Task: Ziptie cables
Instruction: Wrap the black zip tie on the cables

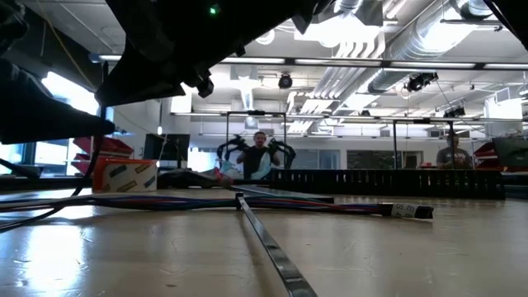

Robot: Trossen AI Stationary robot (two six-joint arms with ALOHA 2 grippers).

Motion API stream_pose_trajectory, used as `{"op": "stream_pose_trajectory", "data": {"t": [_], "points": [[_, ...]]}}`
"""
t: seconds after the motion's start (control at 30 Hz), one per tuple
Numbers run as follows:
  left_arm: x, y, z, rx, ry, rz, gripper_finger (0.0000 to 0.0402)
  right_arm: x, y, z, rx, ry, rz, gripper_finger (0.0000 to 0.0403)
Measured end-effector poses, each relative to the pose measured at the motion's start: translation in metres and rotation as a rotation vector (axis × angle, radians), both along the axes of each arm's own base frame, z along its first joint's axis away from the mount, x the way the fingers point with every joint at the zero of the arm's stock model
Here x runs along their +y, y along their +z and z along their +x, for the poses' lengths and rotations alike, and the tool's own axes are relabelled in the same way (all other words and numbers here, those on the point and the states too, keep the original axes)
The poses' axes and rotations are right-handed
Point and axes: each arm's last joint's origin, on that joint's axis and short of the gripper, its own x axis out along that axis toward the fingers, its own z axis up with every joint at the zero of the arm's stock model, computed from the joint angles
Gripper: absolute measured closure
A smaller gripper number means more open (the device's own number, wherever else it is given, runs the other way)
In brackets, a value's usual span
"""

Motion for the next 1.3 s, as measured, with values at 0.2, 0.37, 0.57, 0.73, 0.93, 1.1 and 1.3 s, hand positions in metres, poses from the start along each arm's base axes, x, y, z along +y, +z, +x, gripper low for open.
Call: {"op": "stream_pose_trajectory", "data": {"t": [0.2, 0.37, 0.57, 0.73, 0.93, 1.1, 1.3], "points": [[0.0, 0.0, 0.0, 0.001, 0.001, 0.01, 0.04, 0.0, 0.0, 0.0, 0.001, 0.009, -0.005, 0.0403], [0.0, 0.0, 0.0, 0.011, -0.006, 0.002, 0.0401, 0.001, 0.001, -0.002, 0.021, 0.036, -0.052, 0.038], [0.0, -0.002, 0.0, 0.028, -0.011, 0.007, 0.0401, -0.001, 0.021, -0.014, 0.07, 0.002, -0.163, 0.0297], [0.001, -0.009, -0.001, 0.027, -0.006, -0.003, 0.0401, 0.014, 0.039, -0.016, -0.022, 0.058, -0.168, 0.029], [0.001, -0.01, -0.001, 0.026, -0.004, -0.002, 0.0401, 0.017, 0.034, -0.012, -0.056, 0.074, -0.138, 0.038], [0.001, -0.01, -0.002, 0.024, -0.008, -0.004, 0.0402, 0.012, 0.028, -0.008, -0.066, 0.074, -0.115, 0.04], [0.0, -0.01, -0.002, 0.023, -0.011, -0.005, 0.0402, 0.011, 0.02, -0.006, -0.046, 0.079, -0.108, 0.0403]]}}
